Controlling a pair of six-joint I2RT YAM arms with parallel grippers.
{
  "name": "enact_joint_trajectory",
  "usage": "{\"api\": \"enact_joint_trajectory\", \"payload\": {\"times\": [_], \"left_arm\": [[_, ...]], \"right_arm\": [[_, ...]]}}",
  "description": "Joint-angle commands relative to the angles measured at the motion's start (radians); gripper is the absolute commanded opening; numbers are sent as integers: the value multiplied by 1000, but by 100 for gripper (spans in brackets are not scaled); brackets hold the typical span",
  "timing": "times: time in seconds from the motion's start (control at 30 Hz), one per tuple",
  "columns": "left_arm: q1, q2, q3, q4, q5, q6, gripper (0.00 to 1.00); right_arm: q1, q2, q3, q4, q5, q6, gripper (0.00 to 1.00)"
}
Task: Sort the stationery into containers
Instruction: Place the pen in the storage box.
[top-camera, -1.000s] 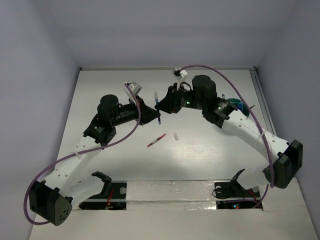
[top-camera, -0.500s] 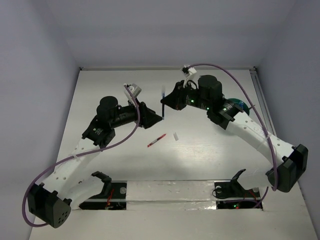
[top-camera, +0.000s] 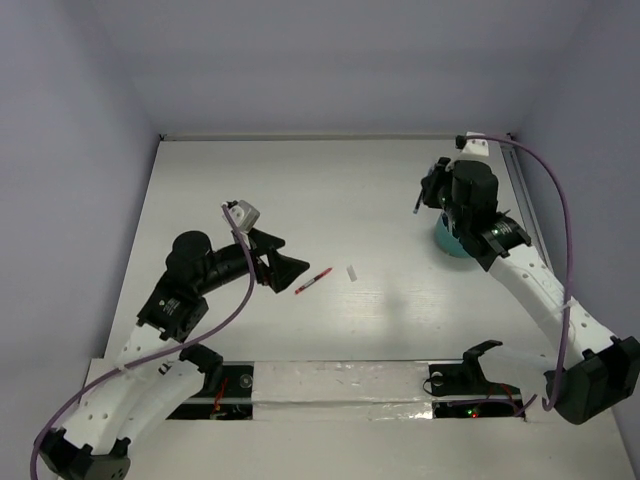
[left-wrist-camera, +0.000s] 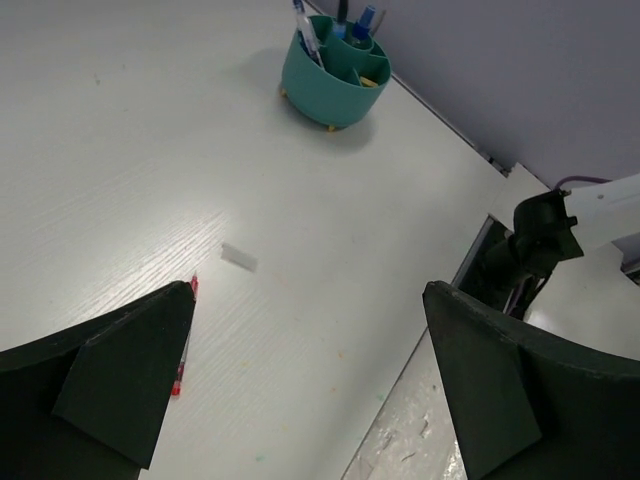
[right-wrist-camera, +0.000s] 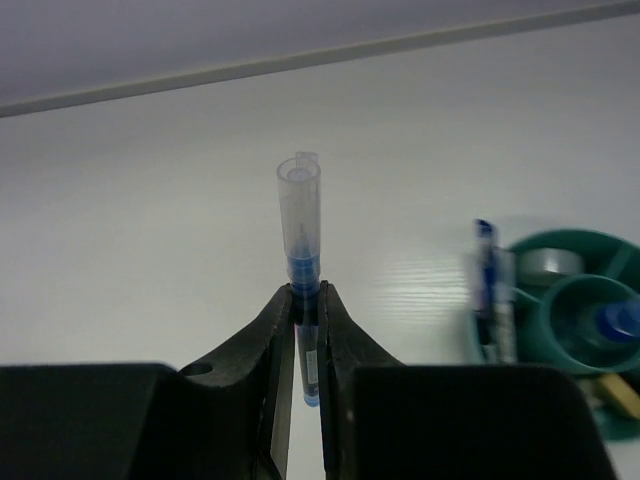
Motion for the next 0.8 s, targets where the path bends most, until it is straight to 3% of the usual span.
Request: {"api": "enact_joint_trajectory", "payload": {"times": [0.0,0.3,0.5,0.77], "left_arm": [[-4,-59,0,-9,-91,21,99],[-48,-153,14,-68,-262,40,99],[-90,-171,18,-71,-278,41,99],[-99,-182,20,-78,-298,41,99]], "right_arm": [[-24,-24,-45,9,324,-132,0],[-53,45,-135,156,498,-310,0],[-53,112,-184,304,486,-457,0],[-53,218,-230,373,441,-428,0]]}}
